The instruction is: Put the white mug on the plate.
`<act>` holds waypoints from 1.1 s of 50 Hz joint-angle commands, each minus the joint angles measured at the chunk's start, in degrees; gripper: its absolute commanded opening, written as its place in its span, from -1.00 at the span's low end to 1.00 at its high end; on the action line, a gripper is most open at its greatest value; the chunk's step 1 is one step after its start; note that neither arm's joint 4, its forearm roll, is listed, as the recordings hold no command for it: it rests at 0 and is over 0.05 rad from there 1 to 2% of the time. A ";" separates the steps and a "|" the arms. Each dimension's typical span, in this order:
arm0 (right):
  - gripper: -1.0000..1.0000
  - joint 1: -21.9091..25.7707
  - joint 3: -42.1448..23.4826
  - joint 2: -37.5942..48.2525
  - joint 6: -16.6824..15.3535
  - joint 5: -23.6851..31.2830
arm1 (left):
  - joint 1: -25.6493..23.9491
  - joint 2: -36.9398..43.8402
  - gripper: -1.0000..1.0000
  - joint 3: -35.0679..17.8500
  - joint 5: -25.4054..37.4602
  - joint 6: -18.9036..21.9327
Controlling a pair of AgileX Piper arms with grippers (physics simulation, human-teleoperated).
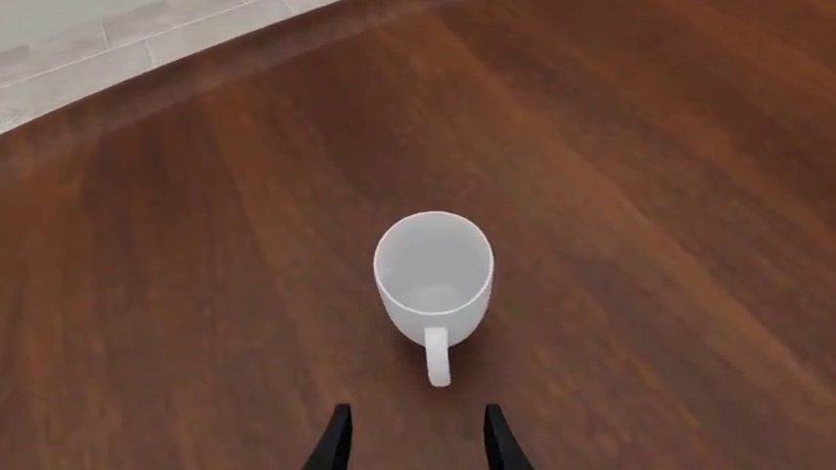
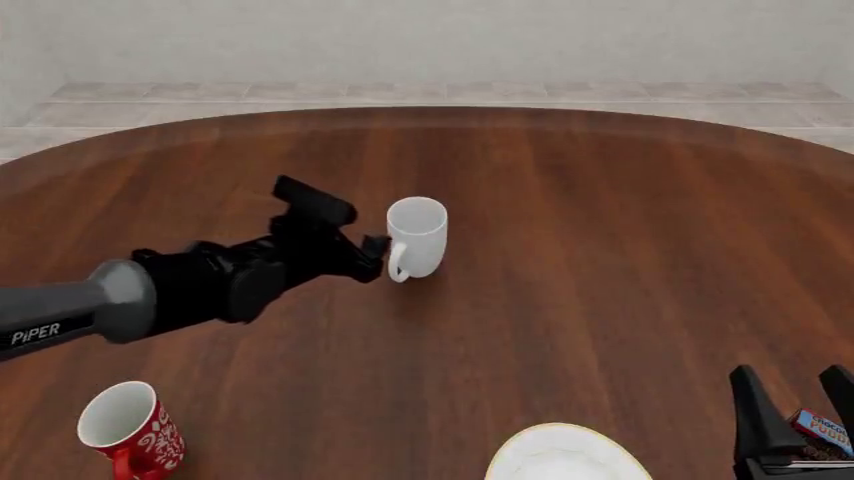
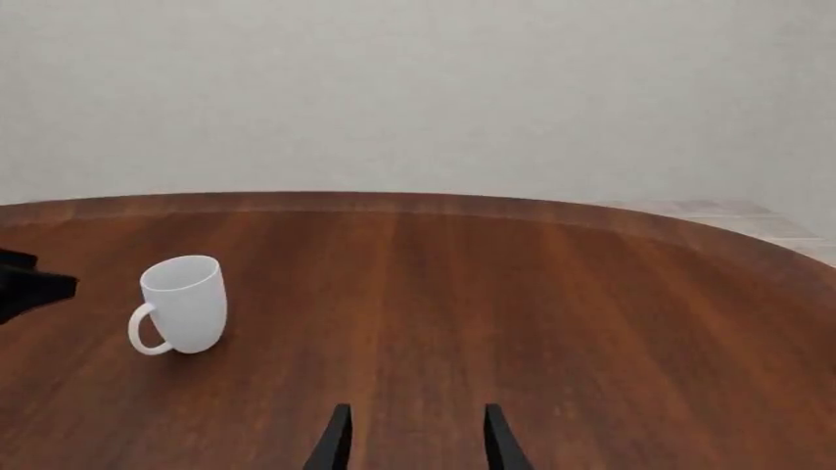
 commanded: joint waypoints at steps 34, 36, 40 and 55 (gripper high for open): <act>1.00 0.00 0.00 -0.01 0.01 0.00 | -0.46 12.55 1.00 -7.18 -2.43 -1.68; 1.00 0.00 0.00 0.01 0.00 -0.01 | -0.48 12.95 1.00 -7.45 -2.45 -1.77; 1.00 0.00 0.00 0.01 0.01 -0.01 | -1.08 13.67 1.00 -8.52 -1.63 -3.21; 1.00 0.00 0.00 -0.02 -0.01 0.01 | -1.07 17.16 1.00 -11.13 -1.32 -4.83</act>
